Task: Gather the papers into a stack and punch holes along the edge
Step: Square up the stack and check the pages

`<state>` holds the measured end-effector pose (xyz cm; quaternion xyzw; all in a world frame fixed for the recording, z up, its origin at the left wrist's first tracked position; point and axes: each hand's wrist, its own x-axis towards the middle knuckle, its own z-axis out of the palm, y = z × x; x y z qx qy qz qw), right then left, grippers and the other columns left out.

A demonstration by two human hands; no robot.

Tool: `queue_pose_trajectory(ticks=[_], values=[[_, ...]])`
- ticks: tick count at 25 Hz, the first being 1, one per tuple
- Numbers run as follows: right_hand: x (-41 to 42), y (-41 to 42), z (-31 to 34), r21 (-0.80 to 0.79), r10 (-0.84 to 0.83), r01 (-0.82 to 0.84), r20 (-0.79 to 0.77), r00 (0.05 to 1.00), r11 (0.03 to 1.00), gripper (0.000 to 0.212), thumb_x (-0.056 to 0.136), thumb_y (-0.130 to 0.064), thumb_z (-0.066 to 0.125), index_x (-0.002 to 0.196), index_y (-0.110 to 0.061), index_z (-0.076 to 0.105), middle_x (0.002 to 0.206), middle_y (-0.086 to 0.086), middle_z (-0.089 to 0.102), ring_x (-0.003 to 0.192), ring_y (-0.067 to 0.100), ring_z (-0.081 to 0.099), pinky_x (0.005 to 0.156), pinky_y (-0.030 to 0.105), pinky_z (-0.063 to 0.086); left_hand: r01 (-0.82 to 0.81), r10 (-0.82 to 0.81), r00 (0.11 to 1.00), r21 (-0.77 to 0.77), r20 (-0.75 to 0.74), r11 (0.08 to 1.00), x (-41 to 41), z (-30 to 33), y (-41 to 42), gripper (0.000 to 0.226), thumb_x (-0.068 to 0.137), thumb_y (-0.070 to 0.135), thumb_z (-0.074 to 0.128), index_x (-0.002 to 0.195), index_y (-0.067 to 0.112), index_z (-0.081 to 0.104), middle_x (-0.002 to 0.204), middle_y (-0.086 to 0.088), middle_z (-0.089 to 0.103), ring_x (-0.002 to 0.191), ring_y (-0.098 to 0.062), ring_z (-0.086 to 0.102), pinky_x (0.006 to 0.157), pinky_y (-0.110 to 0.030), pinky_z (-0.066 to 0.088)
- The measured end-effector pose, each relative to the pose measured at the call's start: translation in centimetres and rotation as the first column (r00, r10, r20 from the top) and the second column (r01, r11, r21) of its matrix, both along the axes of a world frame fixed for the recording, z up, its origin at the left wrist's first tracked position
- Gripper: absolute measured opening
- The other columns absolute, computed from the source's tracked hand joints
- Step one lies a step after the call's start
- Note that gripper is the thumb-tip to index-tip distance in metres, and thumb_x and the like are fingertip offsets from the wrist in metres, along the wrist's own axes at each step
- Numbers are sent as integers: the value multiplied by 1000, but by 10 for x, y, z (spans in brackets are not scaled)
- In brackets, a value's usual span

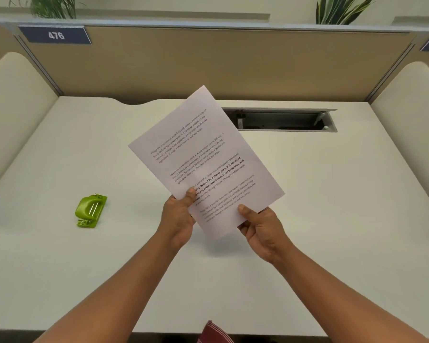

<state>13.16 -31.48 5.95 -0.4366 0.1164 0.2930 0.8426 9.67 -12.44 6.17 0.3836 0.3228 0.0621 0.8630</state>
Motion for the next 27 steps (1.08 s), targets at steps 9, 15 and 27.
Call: queue_pose_trajectory(ticks=[9,15,27], values=[[8,7,3,-192,5,24,153,988,981,27,97,2,56,114,-17,67,111,1,77,106,21,72,92,41,58,61,-63,997,-47,-41,997,0,-9,-2,29,95,8,65,121,20,66,115,-5,76,106,-23,73,92,-43,55],[36,-38,11,-440,183,-58,246,952,896,25,96,2,59,110,-15,71,110,4,77,107,29,72,90,43,58,-43,65,995,244,-80,969,4,-6,73,36,88,10,74,119,23,62,107,0,74,98,-21,67,82,-34,52],[34,-59,19,-612,328,-68,324,887,788,21,98,-5,61,109,-19,71,106,-2,78,98,18,75,89,38,60,347,-380,924,504,-42,791,-1,3,89,30,96,6,62,126,8,66,119,-10,74,110,-31,70,81,-37,60]])
